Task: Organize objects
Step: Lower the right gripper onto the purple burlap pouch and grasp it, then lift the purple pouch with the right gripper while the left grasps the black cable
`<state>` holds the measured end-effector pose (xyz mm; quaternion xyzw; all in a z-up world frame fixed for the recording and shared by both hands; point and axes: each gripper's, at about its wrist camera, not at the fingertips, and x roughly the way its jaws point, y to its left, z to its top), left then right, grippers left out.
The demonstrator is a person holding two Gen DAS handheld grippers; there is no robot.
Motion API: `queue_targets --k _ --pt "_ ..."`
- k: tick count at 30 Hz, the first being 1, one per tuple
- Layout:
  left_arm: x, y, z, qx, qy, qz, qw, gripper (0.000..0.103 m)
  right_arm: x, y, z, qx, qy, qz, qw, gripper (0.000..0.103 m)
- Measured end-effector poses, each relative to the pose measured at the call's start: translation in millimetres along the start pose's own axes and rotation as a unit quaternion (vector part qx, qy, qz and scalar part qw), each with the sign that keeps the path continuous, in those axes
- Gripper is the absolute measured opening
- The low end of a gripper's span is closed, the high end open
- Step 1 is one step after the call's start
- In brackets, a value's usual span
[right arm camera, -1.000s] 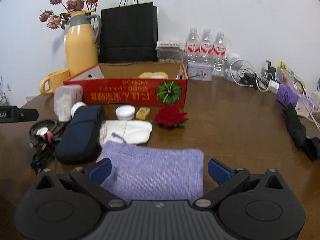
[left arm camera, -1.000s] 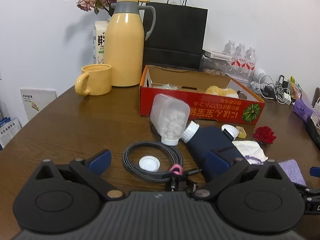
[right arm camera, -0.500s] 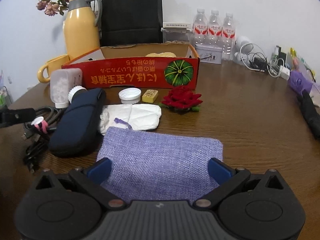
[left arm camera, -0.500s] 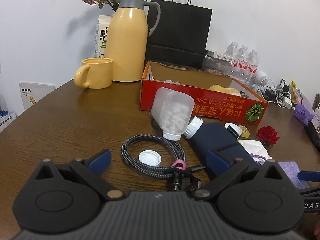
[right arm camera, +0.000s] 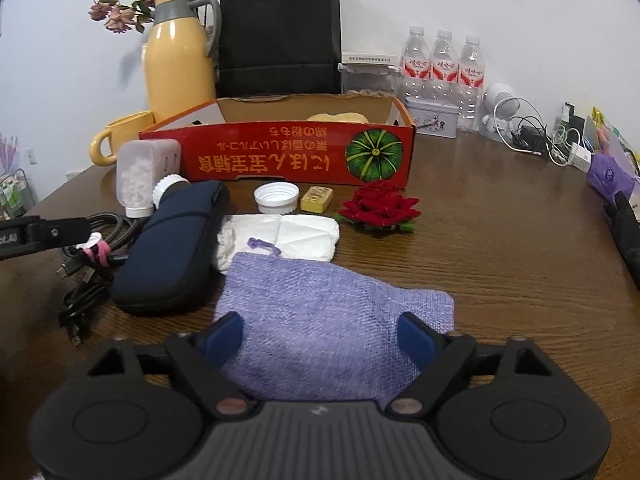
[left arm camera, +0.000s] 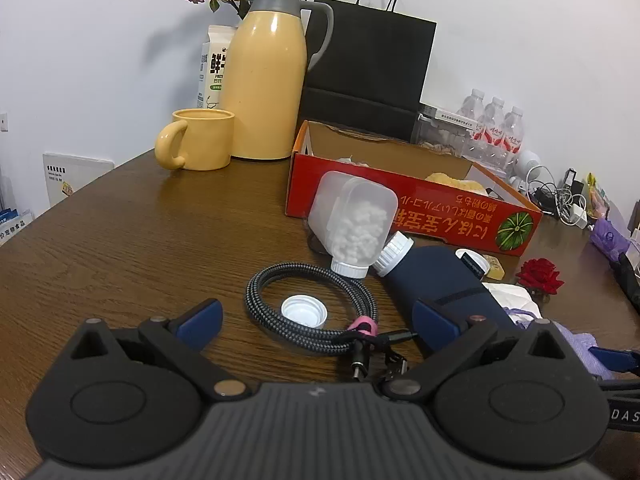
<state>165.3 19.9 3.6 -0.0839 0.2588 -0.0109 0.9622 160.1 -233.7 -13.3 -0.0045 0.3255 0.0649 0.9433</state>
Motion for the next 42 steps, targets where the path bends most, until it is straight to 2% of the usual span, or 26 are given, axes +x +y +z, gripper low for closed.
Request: queue_targets --k 1,3,4,5,6,9,22,28,38,40,42 --pt "0 0 0 -0.001 -0.001 0.0 1.0 0.103 -1 1 0 0.0 -0.003 0.0 1.0 0.069" --pt "-1 0 0 -0.002 -0.002 -0.001 1.0 0.103 -3 1 0 -0.001 -0.008 0.002 1.0 0.048" --pt "0 0 0 -0.002 -0.002 0.0 1.0 0.103 -4 1 0 0.0 -0.011 0.004 1.0 0.041" --pt "0 0 0 -0.001 -0.001 0.0 1.0 0.103 -5 0 -1 0.001 -0.013 0.006 1.0 0.029" --pt "-1 0 0 -0.002 -0.001 0.001 1.0 0.103 -5 -1 -1 0.004 -0.014 0.008 1.0 0.024" --pt "-1 0 0 -0.002 -0.001 0.001 1.0 0.103 -7 -5 -1 0.019 -0.02 0.014 1.0 0.017" --pt "-11 0 2 -0.004 0.003 0.002 1.0 0.103 -26 -10 -4 0.033 -0.08 0.004 0.996 0.015" --pt "-13 -14 -8 0.025 0.046 -0.004 0.9986 0.103 -30 -8 -4 0.029 -0.094 0.003 0.995 0.015" --pt "-7 -38 -19 0.049 0.07 -0.015 0.9962 0.103 -36 -7 -6 0.027 -0.112 0.005 0.993 0.015" --pt "-7 -40 -20 0.049 0.072 -0.017 0.9961 0.092 -37 -7 -7 0.026 -0.114 0.006 0.993 0.015" --pt "-6 -42 -22 0.048 0.078 -0.023 0.9955 0.064 -38 -7 -7 0.026 -0.116 0.007 0.993 0.015"
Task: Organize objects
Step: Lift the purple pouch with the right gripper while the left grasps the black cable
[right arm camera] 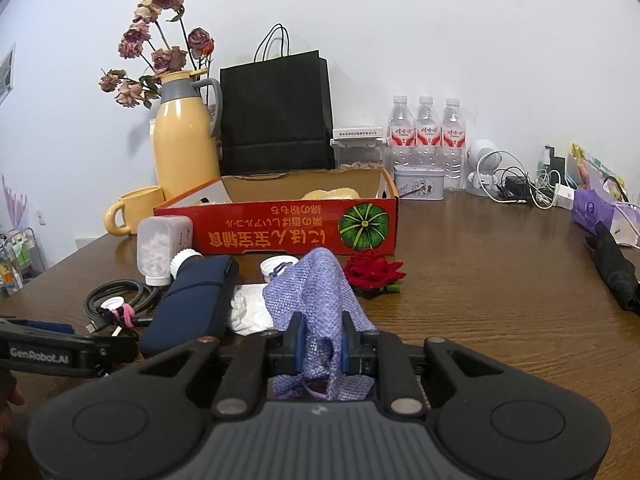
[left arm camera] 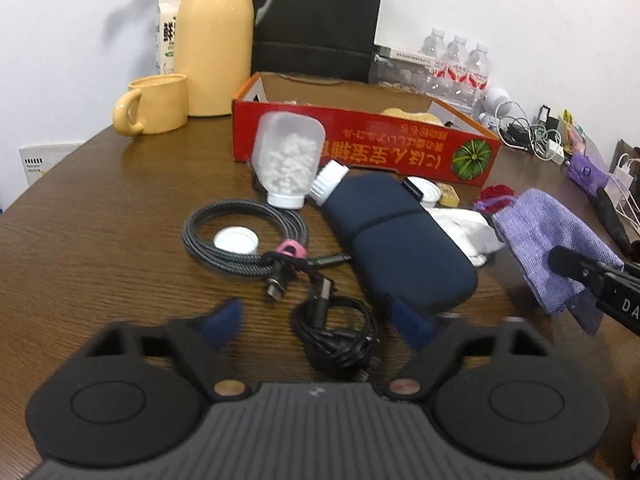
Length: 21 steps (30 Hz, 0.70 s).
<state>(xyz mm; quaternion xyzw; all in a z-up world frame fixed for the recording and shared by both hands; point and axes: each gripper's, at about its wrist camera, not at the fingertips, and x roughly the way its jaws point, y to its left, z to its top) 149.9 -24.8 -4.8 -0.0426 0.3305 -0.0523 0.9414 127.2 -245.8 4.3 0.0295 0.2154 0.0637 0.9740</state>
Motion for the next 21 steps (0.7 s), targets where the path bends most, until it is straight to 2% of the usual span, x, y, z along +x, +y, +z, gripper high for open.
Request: queue_targets --k 1,2,13,21 --pt "0 -2 -1 0.003 -0.001 0.001 1.0 0.058 0 0 0 0.0 -0.001 0.001 1.0 0.015" --pt "-1 -4 -1 0.006 -0.003 0.005 1.0 0.046 -1 0 0 0.0 -0.002 0.001 1.0 0.015" --pt "-17 -5 -6 0.004 -0.013 -0.006 0.9999 0.044 -11 4 0 -0.009 -0.036 -0.007 0.999 0.015" --pt "-47 -13 18 0.027 -0.074 -0.024 0.9966 0.044 -19 7 14 -0.017 -0.065 0.002 0.998 0.015"
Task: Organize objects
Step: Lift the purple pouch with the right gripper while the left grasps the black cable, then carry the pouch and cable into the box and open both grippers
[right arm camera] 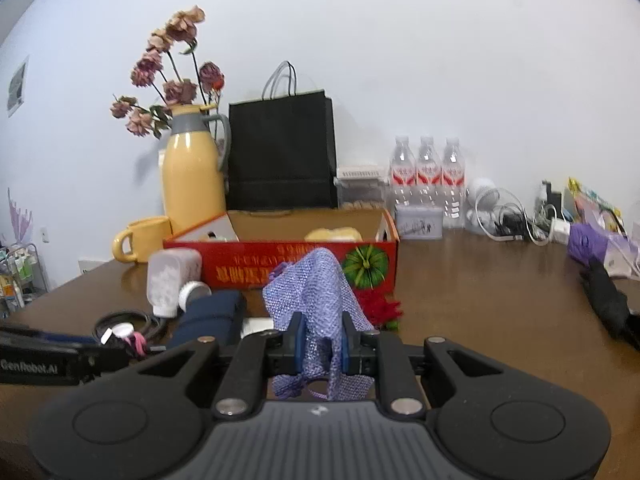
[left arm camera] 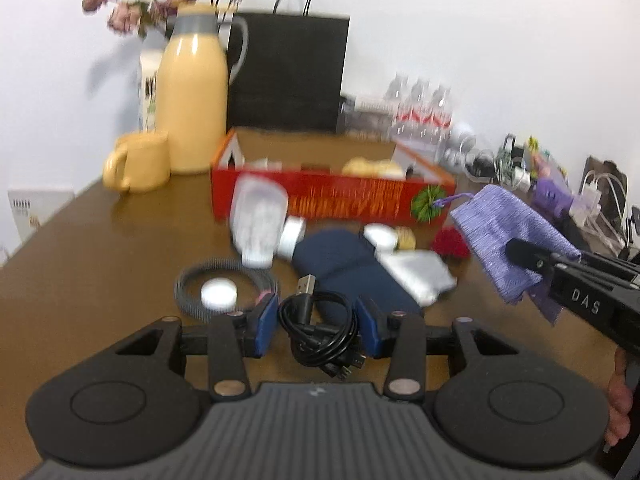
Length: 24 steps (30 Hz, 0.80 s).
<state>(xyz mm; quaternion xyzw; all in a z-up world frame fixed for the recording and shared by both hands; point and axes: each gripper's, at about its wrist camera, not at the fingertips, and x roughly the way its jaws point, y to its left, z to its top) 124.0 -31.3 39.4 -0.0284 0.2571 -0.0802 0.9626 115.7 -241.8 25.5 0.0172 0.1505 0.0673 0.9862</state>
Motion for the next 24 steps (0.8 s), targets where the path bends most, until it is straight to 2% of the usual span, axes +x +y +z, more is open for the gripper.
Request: queue_targets --k 6,10,17,24 --pt "9 -4 42 0.005 -0.055 0.006 0.9985 0.044 13 9 36 -0.022 -0.036 0.01 0.999 0.015" --pt "26 -4 75 0.002 -0.078 0.011 0.9969 0.044 36 16 62 -0.031 -0.046 0.016 0.998 0.015" --pt "66 11 125 -0.012 -0.097 0.017 0.9951 0.044 92 26 97 -0.035 -0.044 0.018 0.998 0.015" --pt "123 31 159 -0.032 -0.082 0.024 0.9958 0.044 157 35 121 -0.036 -0.031 0.012 0.999 0.015"
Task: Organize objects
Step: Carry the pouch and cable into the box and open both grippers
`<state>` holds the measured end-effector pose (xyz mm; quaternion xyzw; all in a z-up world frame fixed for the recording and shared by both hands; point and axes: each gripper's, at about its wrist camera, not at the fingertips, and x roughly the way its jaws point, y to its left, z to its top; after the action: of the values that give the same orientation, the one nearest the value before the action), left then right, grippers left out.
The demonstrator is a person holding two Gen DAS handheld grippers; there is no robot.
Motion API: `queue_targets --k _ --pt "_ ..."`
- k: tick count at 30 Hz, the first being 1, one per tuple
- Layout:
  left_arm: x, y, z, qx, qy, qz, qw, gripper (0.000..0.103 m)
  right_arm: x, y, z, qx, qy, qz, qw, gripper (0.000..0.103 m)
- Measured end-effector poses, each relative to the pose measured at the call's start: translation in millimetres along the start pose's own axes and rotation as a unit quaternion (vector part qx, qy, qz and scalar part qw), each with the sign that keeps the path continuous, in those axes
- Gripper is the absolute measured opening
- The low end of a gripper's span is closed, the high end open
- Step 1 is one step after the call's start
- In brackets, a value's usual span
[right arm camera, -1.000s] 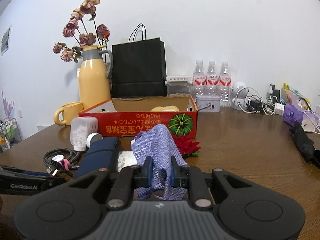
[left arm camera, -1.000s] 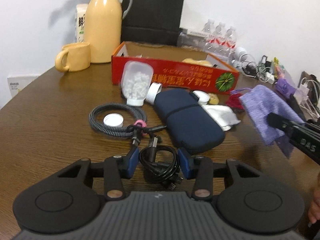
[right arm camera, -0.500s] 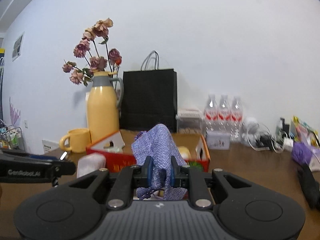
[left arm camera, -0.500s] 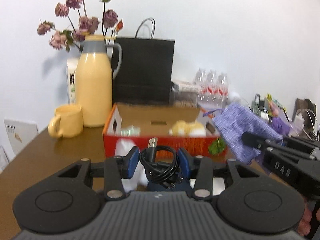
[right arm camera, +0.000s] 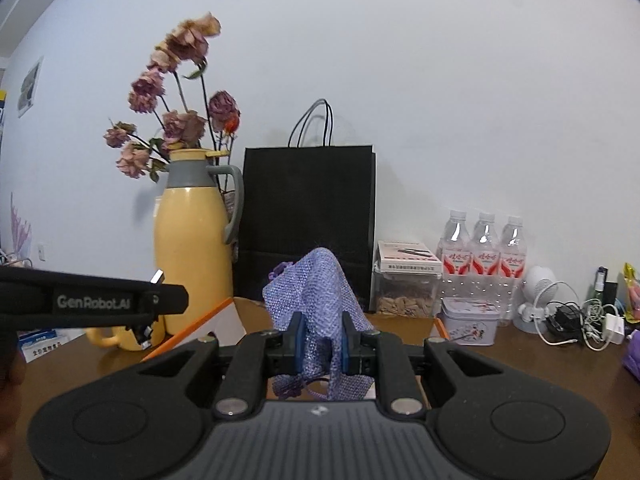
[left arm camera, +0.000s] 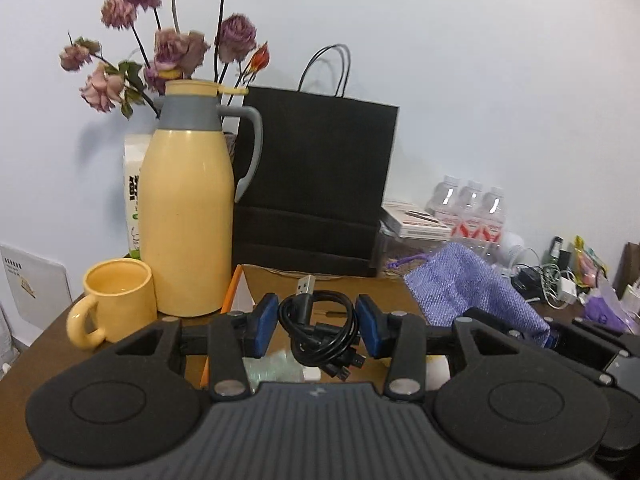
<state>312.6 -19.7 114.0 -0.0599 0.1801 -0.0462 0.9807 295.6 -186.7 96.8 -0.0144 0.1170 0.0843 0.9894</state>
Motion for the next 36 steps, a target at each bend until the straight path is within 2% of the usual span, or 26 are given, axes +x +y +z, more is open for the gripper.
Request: queue_targets --k 8,12,19,20,22,23,25,26,27,36 --pt "66 14 11 -0.013 0.029 0.005 0.9995 0.044 72 -3 0 -0.001 0.04 -0.007 0.999 0.015" --pt "91 16 10 -0.004 0.049 0.005 0.9988 0.044 90 -10 -11 0.0 0.055 -0.009 0.998 0.015" --pt "104 14 1 0.009 0.063 0.003 0.998 0.044 104 -18 -19 0.001 0.074 -0.019 0.997 0.016" --pt "105 14 0 0.007 0.061 0.004 0.9981 0.048 105 -18 -20 0.0 0.079 -0.018 0.997 0.016" --pt "104 14 -1 0.009 0.055 0.01 0.9984 0.081 105 -18 -21 -0.004 0.086 -0.017 0.996 0.018" --pt "104 14 -1 0.009 0.049 0.013 0.9987 0.103 104 -18 -22 -0.005 0.087 -0.018 0.996 0.023" --pt "102 13 -1 0.011 0.035 0.024 0.999 0.103 103 -19 -23 -0.007 0.092 -0.023 0.995 0.052" --pt "103 13 0 0.013 0.038 0.024 0.9989 0.103 102 -20 -23 -0.006 0.094 -0.025 0.995 0.084" --pt "103 13 0 0.013 0.04 0.021 0.9989 0.103 102 -21 -23 -0.003 0.094 -0.025 0.995 0.103" --pt "97 12 2 0.016 0.032 0.019 0.9992 0.103 98 -20 -21 -0.001 0.087 -0.032 0.996 0.103"
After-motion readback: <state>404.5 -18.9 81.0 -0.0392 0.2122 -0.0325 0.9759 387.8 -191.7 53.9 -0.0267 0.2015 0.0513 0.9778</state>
